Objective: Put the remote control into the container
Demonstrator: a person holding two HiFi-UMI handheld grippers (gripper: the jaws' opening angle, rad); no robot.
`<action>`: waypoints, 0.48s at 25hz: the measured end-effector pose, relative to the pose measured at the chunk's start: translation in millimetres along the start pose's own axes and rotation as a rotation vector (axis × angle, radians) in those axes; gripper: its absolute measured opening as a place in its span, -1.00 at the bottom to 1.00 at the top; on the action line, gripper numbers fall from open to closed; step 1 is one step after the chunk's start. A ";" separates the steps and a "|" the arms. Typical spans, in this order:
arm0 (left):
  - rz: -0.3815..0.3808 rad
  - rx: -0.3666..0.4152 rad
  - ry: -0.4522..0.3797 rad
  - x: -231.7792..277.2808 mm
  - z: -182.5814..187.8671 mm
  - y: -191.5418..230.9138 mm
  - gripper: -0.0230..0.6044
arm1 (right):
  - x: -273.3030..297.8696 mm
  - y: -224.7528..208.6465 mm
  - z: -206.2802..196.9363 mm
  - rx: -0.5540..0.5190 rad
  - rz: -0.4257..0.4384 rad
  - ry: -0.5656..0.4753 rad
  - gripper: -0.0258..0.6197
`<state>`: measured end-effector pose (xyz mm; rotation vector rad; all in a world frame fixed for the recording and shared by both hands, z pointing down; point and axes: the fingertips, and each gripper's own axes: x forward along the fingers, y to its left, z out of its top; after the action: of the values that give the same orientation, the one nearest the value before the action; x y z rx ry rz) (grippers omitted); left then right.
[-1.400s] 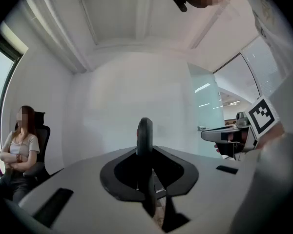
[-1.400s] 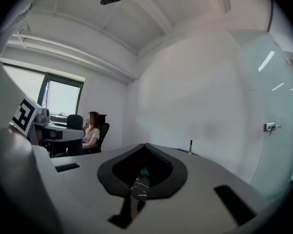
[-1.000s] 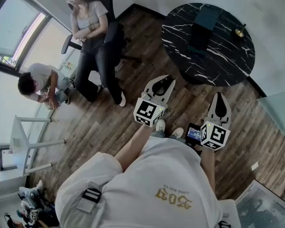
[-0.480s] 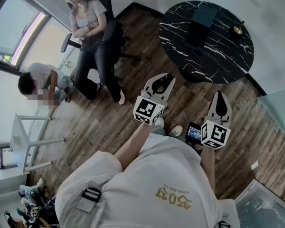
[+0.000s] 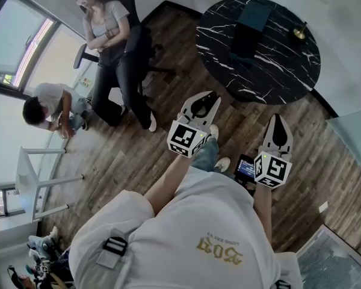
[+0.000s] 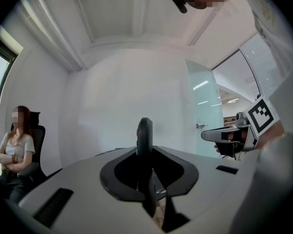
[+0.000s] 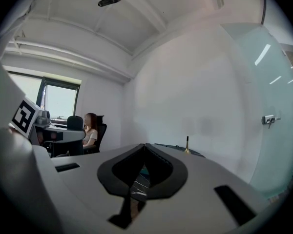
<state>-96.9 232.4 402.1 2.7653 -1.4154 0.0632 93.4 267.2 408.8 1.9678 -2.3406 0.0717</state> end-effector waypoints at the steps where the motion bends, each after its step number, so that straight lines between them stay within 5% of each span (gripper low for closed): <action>1: -0.009 0.000 0.001 5.4 -0.4 -0.6 -0.72 | 3.7 -1.6 0.6 -0.004 -0.001 -0.001 -0.88; 12: -0.061 -0.018 -0.008 96.1 2.3 42.3 -0.72 | 92.8 -21.1 10.3 -0.060 -0.014 0.012 -0.88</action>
<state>-75.1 129.7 405.3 2.7947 -1.3250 0.0376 98.0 171.6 406.9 1.9509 -2.2929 0.0123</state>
